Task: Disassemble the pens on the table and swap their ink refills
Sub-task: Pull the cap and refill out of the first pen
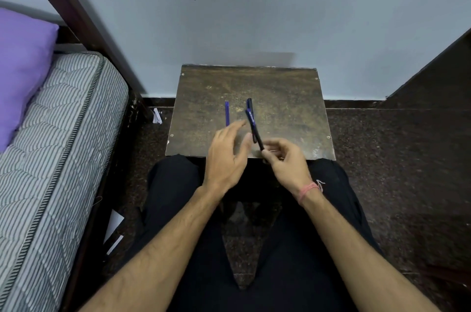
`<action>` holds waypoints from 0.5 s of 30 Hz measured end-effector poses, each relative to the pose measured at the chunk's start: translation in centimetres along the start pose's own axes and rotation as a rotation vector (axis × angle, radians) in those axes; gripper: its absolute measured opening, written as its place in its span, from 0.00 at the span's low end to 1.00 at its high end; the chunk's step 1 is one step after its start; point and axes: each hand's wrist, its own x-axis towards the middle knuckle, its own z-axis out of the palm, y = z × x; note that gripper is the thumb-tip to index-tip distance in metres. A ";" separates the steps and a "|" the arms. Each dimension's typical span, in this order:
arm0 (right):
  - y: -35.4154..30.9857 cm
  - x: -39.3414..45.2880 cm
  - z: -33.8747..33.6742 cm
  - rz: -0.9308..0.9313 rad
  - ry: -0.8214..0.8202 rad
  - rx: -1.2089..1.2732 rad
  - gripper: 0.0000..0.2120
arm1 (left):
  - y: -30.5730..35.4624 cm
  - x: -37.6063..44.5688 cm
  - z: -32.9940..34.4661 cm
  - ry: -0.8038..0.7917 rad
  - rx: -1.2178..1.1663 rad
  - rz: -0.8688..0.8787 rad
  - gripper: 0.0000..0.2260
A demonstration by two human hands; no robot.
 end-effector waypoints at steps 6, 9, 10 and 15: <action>0.1 -1.8 2.0 0.054 -0.252 0.099 0.08 | 0.9 -1.3 -0.8 -0.017 -0.470 -0.231 0.08; 0.1 -2.0 2.2 0.104 -0.240 0.117 0.04 | 0.6 -1.8 -1.1 -0.071 -0.577 -0.346 0.09; 0.1 -1.9 2.1 0.117 -0.208 0.122 0.05 | 0.5 -2.0 -1.2 -0.107 -0.596 -0.387 0.10; 0.0 -1.6 1.1 0.105 -0.113 0.232 0.09 | 1.0 -3.4 -1.4 -0.327 -0.543 -0.523 0.13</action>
